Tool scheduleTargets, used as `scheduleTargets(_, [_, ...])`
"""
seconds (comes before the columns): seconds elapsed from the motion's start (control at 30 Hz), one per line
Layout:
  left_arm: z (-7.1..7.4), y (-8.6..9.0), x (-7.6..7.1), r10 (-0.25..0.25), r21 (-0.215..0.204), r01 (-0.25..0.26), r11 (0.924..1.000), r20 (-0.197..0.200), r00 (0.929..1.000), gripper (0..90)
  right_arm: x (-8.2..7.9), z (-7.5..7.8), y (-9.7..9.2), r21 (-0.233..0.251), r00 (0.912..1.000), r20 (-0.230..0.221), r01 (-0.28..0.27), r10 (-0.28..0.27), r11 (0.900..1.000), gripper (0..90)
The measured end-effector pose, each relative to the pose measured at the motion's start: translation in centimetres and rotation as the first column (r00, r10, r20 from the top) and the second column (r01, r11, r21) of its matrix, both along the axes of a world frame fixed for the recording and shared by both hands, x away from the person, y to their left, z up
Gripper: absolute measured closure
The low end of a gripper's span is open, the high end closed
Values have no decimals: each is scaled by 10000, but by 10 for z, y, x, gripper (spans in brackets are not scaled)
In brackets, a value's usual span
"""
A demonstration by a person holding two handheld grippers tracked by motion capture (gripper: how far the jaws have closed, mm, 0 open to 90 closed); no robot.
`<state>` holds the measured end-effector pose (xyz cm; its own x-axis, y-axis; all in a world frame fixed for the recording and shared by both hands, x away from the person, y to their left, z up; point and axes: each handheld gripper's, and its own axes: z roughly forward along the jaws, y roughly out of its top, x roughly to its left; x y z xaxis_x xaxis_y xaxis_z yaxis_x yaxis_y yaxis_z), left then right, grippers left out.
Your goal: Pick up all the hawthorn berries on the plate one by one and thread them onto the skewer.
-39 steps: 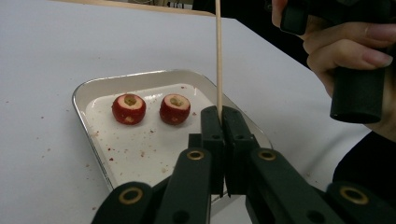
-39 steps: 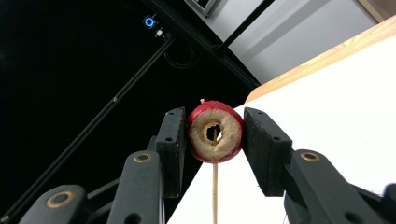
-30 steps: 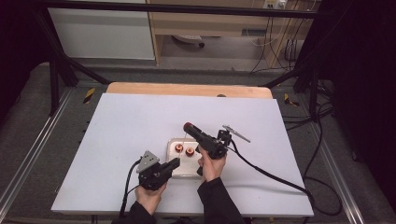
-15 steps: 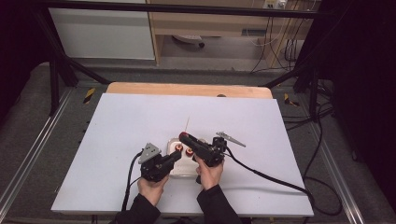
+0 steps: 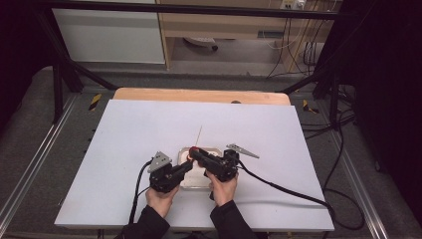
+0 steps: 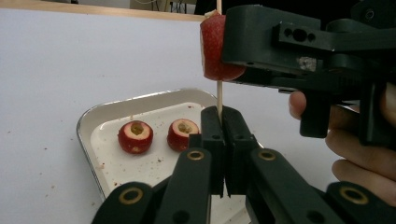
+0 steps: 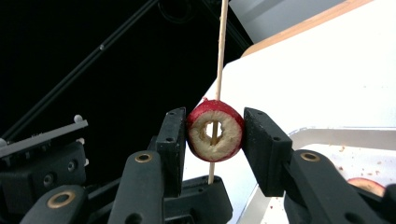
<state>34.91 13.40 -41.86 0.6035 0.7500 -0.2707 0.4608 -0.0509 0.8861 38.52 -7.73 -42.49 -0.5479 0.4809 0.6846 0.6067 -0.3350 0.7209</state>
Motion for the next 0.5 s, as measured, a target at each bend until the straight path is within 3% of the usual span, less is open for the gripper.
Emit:
scheduleTargets(0.2, [-2,2,0,-130,0,130,9999,-11,9999,884,0,0,0,-246,9998,-37,-204,203,9995,597])
scheduleTargets(0.33, [-1,9,-2,-277,-36,277,9996,-64,9996,883,-2,8,-7,-692,9989,402,-224,252,9973,498])
scheduleTargets(0.47, [-3,22,-5,-345,274,344,9990,11,9994,882,-1,18,-19,-1558,9965,672,-381,490,9871,377])
scheduleTargets(0.5, [-3,26,-6,-364,307,364,9989,-24,9993,882,-1,18,-19,-1558,9965,672,-381,490,9871,377])
